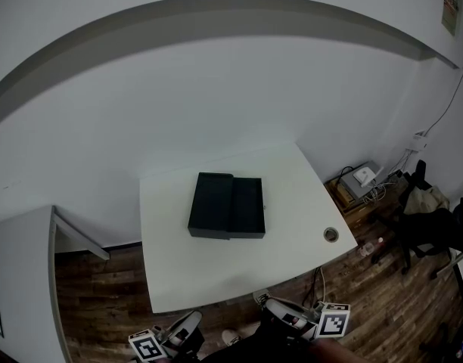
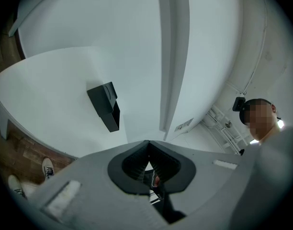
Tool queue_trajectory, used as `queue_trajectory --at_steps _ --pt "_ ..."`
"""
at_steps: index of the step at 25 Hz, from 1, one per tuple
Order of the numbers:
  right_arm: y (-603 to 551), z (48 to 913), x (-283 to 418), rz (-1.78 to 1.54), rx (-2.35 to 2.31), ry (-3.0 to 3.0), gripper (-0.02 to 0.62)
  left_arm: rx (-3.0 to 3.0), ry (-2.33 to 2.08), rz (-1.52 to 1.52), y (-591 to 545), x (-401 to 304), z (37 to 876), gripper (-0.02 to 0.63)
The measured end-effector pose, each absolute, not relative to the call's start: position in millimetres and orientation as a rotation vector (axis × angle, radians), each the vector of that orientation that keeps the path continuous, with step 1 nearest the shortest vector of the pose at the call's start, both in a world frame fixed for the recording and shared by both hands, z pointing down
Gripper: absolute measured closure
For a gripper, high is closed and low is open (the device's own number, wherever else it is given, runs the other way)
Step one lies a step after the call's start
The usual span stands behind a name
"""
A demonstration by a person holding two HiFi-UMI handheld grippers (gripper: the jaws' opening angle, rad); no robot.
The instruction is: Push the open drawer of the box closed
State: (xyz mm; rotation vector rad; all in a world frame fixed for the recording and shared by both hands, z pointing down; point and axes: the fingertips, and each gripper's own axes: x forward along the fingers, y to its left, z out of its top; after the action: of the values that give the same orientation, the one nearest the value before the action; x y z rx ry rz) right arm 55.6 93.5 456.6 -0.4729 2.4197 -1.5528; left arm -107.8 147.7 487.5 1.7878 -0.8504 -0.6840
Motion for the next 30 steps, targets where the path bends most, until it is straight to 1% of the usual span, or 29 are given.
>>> queue_trajectory --at_steps 2,5,12,17,21,27,30 --pt "90.7 457.5 55.8 -1.553 -0.488 2.420 0.589 1.786 -0.849 -0.680 147.3 -108.5 488.0 0.606" --pt "84.1 459.6 58.6 -1.553 -0.511 2.416 0.560 1.761 -0.851 -0.695 145.9 -109.2 489.5 0.606" --pt "59.8 462.6 64.7 -1.544 -0.536 2.432 0.560 1.729 -0.884 -0.680 142.5 -105.9 498.6 0.606" --pt "19.6 461.2 64.7 -1.474 -0.561 2.577 0.554 1.700 -0.942 -0.700 127.0 -107.0 501.0 0.606" --pt "-30.4 468.0 66.3 -1.246 -0.630 2.899 0.548 1.671 -0.980 -0.743 107.1 -99.8 500.9 0.606" --pt "-119.0 491.1 52.5 -0.683 -0.637 3.405 0.549 1.644 -1.075 -0.741 80.2 -92.1 508.4 0.606" --pt "-168.5 501.4 36.2 -0.555 -0.586 3.503 0.549 1.605 -1.104 -0.770 70.7 -86.9 510.3 0.606"
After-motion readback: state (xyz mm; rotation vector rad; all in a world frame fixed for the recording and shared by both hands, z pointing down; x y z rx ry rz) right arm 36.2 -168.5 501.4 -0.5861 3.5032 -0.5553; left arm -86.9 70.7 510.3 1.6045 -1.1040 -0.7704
